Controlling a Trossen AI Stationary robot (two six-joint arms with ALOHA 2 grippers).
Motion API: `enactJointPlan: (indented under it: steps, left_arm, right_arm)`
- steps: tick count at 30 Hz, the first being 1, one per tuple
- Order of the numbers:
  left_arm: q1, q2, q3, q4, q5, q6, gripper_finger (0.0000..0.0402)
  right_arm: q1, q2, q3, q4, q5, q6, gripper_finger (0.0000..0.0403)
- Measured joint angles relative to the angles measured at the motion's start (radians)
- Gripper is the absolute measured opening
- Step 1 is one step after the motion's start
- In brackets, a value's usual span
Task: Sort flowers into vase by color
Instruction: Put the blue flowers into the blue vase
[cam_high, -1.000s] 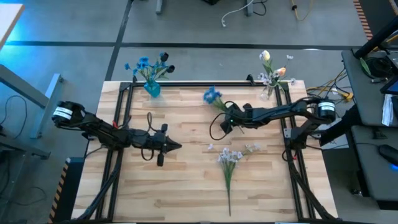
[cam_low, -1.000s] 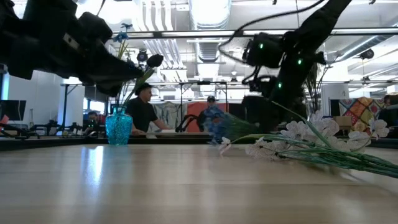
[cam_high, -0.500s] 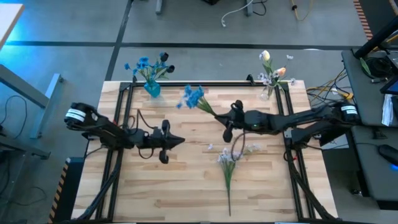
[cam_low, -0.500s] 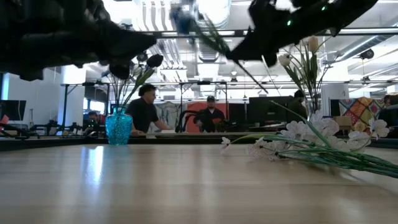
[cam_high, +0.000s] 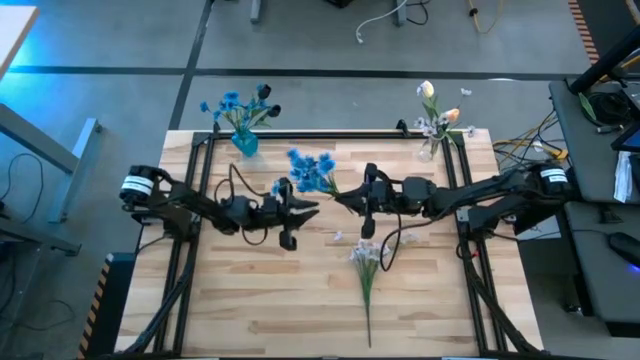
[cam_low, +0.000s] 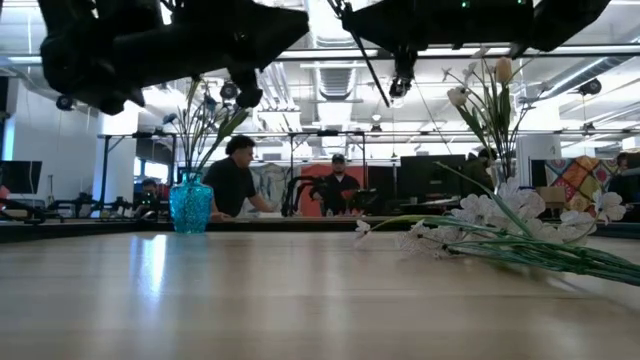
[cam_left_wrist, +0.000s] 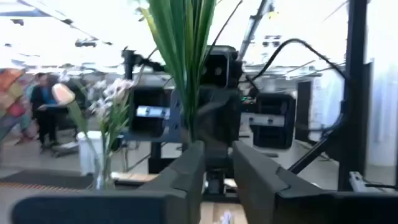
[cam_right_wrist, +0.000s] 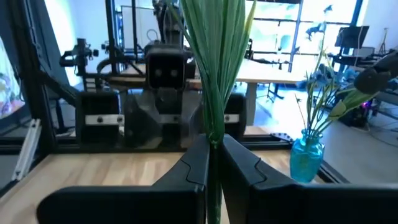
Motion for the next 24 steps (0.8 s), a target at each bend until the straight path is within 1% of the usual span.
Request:
enactJointPlan:
  steps: [3, 5, 8, 12, 18, 24]
  left_arm:
    - [0.036, -0.007, 0.025, -0.007, 0.118, -0.023, 0.0101]
    - [0.052, -0.007, 0.041, -0.02, 0.165, -0.04, 0.0118]
    - [0.066, -0.007, 0.068, -0.07, 0.169, -0.04, 0.0138]
    - [0.072, -0.008, 0.086, -0.087, 0.193, -0.029, 0.0153]
    - [0.081, -0.015, 0.087, -0.095, 0.204, -0.023, 0.0155]
    - [0.096, -0.016, 0.073, -0.095, 0.225, -0.031, 0.0155]
  right_arm:
    - [0.002, 0.03, 0.016, 0.006, -0.007, -0.013, 0.0018]
    - [0.005, 0.05, 0.033, 0.009, -0.023, -0.02, 0.0018]
    - [0.009, 0.072, 0.051, 0.014, -0.026, -0.028, 0.0018]
    - [0.011, 0.094, 0.072, 0.024, -0.025, -0.031, 0.0018]
    - [0.013, 0.101, 0.081, 0.025, -0.05, -0.031, 0.0018]
    - [0.021, 0.101, 0.081, 0.021, -0.05, -0.03, 0.0018]
